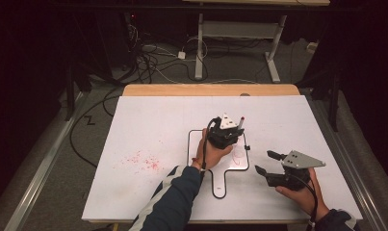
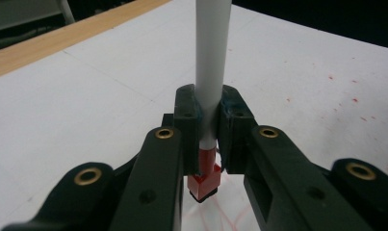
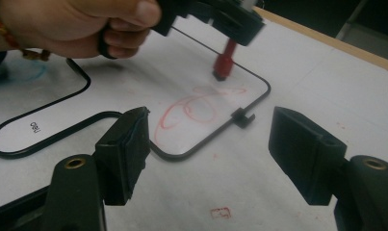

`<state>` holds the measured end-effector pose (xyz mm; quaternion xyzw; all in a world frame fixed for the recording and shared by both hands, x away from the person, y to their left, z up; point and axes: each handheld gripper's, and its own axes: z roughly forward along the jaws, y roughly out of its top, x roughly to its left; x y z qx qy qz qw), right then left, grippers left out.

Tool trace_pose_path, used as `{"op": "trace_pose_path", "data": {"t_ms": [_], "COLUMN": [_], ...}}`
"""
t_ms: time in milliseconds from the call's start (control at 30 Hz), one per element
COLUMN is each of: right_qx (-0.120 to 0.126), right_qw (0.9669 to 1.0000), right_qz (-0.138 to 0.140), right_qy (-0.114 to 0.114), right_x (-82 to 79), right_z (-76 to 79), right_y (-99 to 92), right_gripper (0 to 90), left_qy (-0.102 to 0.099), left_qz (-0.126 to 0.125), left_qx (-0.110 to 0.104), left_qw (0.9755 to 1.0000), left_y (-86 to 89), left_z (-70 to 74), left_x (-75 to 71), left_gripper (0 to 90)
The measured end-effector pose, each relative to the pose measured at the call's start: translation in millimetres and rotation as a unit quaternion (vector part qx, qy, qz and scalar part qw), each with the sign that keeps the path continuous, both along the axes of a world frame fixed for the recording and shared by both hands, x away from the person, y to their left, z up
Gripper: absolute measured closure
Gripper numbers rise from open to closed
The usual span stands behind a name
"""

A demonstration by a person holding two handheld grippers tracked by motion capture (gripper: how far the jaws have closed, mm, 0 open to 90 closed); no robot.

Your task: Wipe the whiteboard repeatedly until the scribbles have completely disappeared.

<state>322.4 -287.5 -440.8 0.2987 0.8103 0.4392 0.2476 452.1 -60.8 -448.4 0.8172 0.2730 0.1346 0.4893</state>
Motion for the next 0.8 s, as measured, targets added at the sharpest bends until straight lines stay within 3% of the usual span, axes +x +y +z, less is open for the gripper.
{"op": "trace_pose_path", "data": {"t_ms": [167,267,400,667,800], "right_qx": [0.001,0.001,-0.005,-0.008,-0.012], "right_qw": [0.9999,0.9998,0.9995,0.9993,0.9992], "right_qz": [0.015,0.02,0.029,0.033,0.036], "right_qy": [0.006,0.009,0.012,0.013,0.013], "right_x": [0.0,-0.4,-1.6,-2.5,-3.2], "right_z": [-3.2,-4.2,-4.8,-4.5,-4.5], "right_y": [0.9,1.7,3.3,4.3,6.7], "right_gripper": [31.8,31.9,32.0,31.9,31.9], "left_qy": [-0.007,-0.012,-0.004,0.006,-0.007], "left_qz": [0.003,0.007,-0.004,-0.033,-0.017], "left_qx": [0.039,0.048,0.049,0.026,0.043], "left_qw": [0.9992,0.9988,0.9988,0.9991,0.9989], "left_y": [-19.0,-24.1,-24.5,-10.9,-5.2], "left_z": [-2.4,-3.4,-3.0,-6.1,-5.1], "left_x": [15.0,21.1,22.0,1.8,4.2], "left_gripper": [78.5,78.6,78.7,78.8,78.8]}}
